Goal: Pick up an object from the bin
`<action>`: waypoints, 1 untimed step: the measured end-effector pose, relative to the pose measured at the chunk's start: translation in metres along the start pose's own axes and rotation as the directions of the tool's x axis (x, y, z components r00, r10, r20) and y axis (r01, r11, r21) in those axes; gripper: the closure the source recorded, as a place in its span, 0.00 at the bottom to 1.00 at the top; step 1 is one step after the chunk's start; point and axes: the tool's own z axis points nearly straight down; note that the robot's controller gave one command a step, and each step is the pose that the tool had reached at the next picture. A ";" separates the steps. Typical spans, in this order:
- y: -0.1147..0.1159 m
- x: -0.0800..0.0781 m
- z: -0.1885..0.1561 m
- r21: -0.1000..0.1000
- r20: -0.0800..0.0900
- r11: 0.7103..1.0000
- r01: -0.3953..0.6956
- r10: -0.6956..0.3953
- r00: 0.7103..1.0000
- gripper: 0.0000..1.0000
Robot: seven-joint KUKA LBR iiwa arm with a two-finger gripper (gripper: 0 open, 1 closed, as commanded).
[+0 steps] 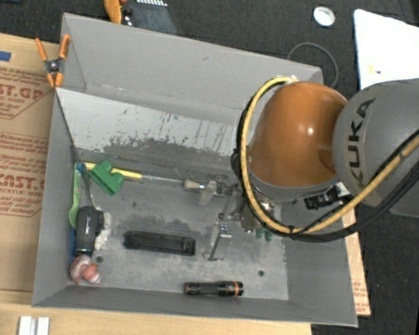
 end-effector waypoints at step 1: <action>0.000 -0.002 -0.005 -0.001 0.008 1.000 -0.001 0.001 1.000 0.00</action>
Offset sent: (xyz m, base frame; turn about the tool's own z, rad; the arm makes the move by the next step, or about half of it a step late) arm -0.0028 0.0670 -0.1318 -0.1119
